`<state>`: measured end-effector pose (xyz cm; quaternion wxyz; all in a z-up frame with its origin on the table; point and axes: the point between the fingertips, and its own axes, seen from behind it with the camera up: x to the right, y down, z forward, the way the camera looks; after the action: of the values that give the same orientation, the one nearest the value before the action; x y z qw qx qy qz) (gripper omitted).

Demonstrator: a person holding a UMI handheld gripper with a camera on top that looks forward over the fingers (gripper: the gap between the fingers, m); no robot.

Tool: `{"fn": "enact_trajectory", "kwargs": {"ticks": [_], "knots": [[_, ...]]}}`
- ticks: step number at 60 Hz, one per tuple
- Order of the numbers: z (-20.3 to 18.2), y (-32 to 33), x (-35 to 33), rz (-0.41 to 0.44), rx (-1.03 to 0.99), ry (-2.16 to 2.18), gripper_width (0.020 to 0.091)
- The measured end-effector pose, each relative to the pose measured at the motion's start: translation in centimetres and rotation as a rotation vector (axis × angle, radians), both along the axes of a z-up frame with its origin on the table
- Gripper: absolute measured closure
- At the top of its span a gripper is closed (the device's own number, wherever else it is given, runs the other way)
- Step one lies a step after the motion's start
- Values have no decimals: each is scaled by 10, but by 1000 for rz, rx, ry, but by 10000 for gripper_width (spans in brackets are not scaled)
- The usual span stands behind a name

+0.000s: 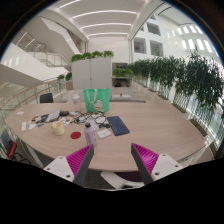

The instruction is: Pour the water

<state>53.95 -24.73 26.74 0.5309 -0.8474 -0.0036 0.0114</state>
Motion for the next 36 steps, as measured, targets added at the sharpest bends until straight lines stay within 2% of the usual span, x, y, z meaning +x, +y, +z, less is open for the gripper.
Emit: {"fn": "enact_trajectory", "kwargs": {"ticks": [10,12,22,29,36], "knots": [[8,-16,-18,-61,13,-57,274],[8,-1,-4,-71,17,-66,275],[9,-18,-42,-104,58,-92,280],[-4,-15,-69,-107,92,-63,279],[-40,20,-106,-77,131,-4,277]]}}
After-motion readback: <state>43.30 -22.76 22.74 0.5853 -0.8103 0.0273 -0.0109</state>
